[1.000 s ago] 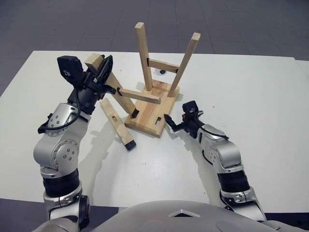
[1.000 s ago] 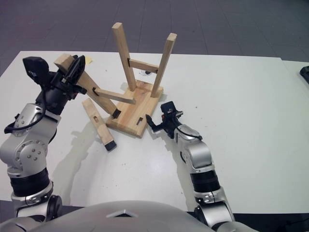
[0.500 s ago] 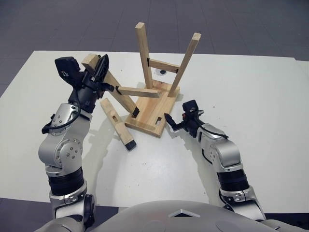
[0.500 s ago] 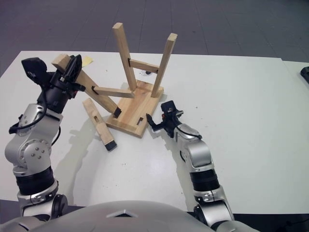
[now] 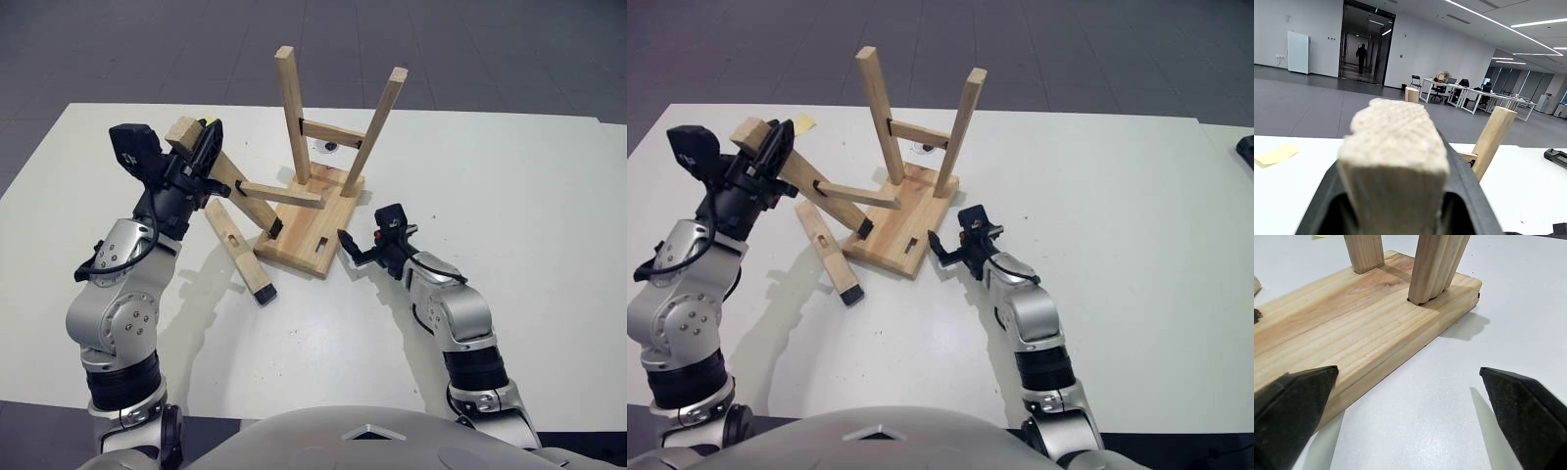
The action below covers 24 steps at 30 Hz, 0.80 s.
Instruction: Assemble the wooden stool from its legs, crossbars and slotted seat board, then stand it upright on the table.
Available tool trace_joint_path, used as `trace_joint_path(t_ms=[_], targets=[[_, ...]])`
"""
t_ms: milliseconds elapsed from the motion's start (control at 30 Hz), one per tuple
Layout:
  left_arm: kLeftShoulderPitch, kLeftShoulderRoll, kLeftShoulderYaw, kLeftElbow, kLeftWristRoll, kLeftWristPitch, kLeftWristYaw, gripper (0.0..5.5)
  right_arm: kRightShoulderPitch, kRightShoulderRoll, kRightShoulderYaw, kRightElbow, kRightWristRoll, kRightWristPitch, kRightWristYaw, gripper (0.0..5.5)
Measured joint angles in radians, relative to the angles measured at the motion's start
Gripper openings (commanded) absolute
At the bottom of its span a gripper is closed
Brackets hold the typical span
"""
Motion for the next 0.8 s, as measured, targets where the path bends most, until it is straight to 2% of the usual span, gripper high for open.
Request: trace_joint_path(t_ms=[267, 800], targets=[[-0.070, 0.008, 0.012, 0.005, -0.069, 0.104, 0.039, 1.04, 0.002, 0.010, -0.002, -0.003, 0.000, -0.002, -0.014, 5.40], [-0.096, 0.023, 0.042, 0.018, -0.095, 0.142, 0.053, 1.04, 0.020, 0.032, -0.006, -0.006, 0.000, -0.013, -0.039, 5.40]])
